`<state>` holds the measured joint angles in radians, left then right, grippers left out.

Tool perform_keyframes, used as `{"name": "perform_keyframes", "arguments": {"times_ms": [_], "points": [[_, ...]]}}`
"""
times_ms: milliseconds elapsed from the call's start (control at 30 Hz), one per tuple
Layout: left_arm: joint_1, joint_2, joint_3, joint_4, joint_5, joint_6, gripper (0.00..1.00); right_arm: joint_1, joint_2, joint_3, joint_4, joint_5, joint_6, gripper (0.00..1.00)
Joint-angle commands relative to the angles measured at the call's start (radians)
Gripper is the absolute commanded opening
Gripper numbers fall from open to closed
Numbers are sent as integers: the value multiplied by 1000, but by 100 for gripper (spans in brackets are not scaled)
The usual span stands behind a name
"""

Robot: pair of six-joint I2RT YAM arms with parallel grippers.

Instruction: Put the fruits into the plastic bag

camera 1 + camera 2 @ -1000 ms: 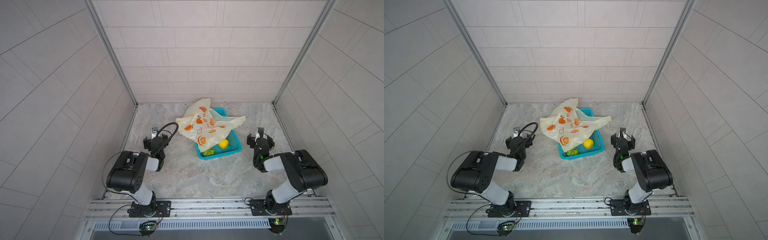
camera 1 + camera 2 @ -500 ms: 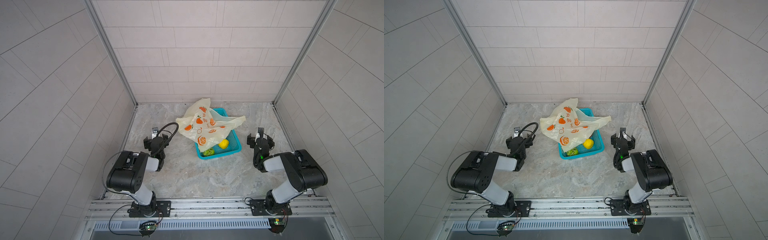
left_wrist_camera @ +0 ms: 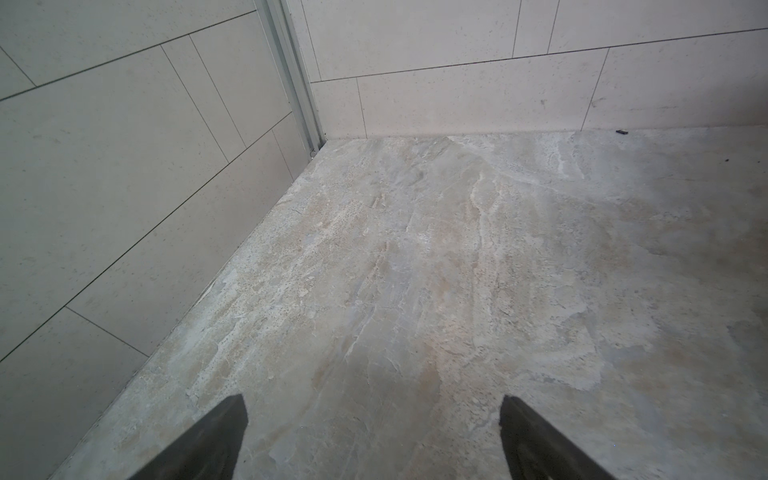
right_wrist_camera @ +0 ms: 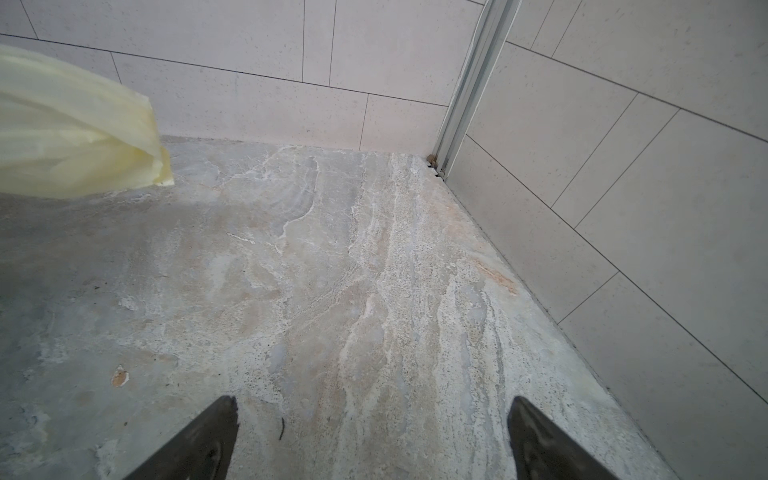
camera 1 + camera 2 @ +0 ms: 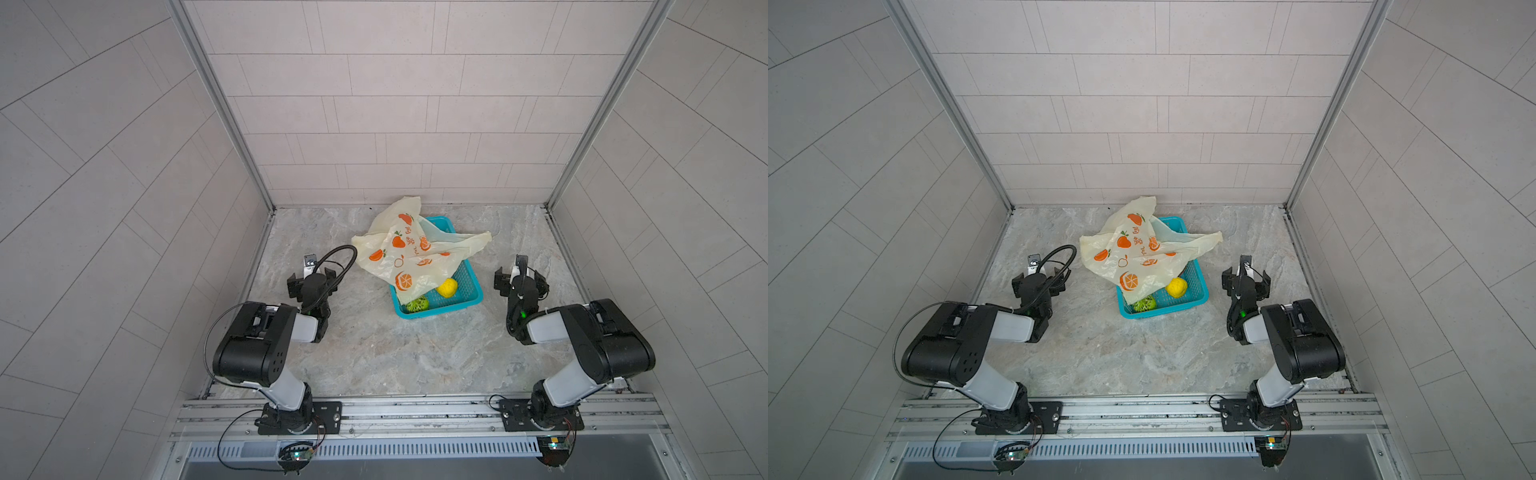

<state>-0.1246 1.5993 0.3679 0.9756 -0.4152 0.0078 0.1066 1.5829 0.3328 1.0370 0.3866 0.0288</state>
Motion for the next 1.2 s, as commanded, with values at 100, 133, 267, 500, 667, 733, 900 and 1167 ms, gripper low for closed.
{"name": "perform_keyframes", "arguments": {"times_ms": [100, 133, 267, 500, 667, 733, 900, 1167], "points": [[0, 3, 3, 22, -5, -5, 100, 2, 7, 1, 14, 14, -16, 99], [-2, 2, 3, 24, -9, -4, 100, 2, 8, 2, 13, 12, -16, 99], [-5, 0, -3, 34, -14, -3, 100, -6, 5, 14, -17, -4, -5, 99], [3, -6, 12, -4, 5, -9, 100, -12, -4, 20, -45, -8, 6, 99], [1, -58, 53, -101, -49, -16, 100, 15, -34, 35, -85, 35, -9, 99], [2, -167, 241, -528, -71, -41, 100, 48, -104, 116, -274, 125, -34, 100], [-14, -212, 446, -776, -223, -27, 97, 68, -209, 473, -753, 182, 68, 100], [-87, -348, 642, -1306, -107, -419, 100, 71, -174, 879, -1245, -1, 293, 98]]}}
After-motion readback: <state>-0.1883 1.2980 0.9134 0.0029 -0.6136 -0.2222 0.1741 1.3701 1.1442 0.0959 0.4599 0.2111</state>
